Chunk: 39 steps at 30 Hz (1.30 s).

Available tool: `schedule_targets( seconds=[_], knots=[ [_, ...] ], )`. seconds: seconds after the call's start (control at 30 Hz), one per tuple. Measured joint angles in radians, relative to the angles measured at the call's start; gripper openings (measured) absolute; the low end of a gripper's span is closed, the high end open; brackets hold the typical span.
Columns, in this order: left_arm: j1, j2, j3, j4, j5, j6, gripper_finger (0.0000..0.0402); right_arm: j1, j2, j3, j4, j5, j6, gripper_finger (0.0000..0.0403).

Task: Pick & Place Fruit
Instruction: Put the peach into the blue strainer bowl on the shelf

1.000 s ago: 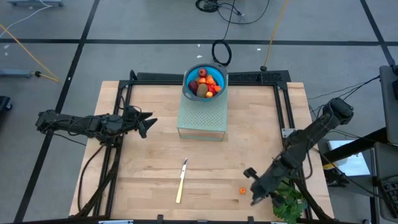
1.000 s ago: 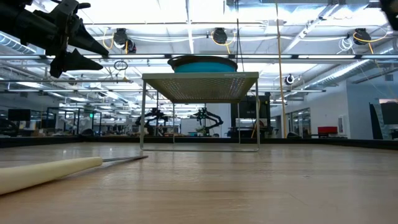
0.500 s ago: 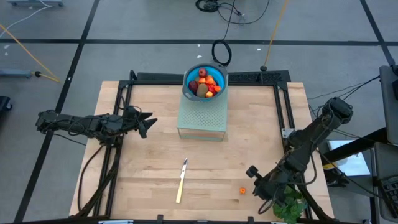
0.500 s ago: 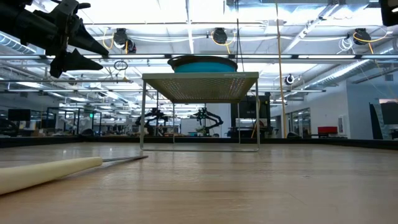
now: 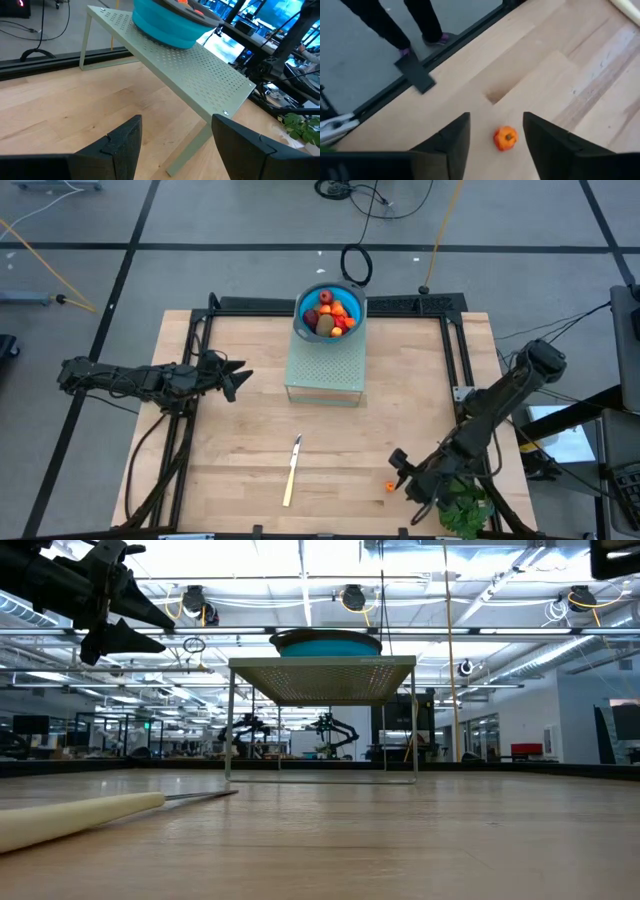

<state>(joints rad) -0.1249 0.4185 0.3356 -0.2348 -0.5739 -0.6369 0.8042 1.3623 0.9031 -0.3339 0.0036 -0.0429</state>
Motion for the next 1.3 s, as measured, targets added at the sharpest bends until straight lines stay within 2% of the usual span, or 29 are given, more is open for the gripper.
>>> schedule_targets(
  seconds=[0.2, 0.3, 0.47, 0.7, 0.87, 1.3],
  knots=[
    [0.000, 0.000, 0.000, 0.000, 0.000, 0.000, 0.0241, -0.026, 0.088, 0.000, 0.083, -0.010, -0.058, 0.0199],
    [0.000, 0.000, 0.000, 0.000, 0.000, 0.000, 0.0241, -0.036, 0.128, 0.000, 0.097, -0.053, -0.056, 0.0203],
    [0.000, 0.000, 0.000, 0.000, 0.000, 0.000, 0.0241, -0.047, 0.173, 0.000, 0.102, -0.060, -0.053, 0.0204],
    [0.000, 0.000, 0.000, 0.000, 0.000, 0.000, 0.0241, -0.080, 0.190, -0.055, 0.119, -0.056, -0.055, 0.0204],
    [0.000, 0.000, 0.000, 0.001, 0.000, -0.001, 0.0241, -0.103, 0.189, -0.111, 0.202, -0.057, -0.050, 0.0204],
    [0.000, 0.000, 0.000, 0.000, 0.000, -0.021, 0.0241, -0.117, 0.189, -0.154, 0.262, -0.057, -0.051, 0.0203]
  ],
)
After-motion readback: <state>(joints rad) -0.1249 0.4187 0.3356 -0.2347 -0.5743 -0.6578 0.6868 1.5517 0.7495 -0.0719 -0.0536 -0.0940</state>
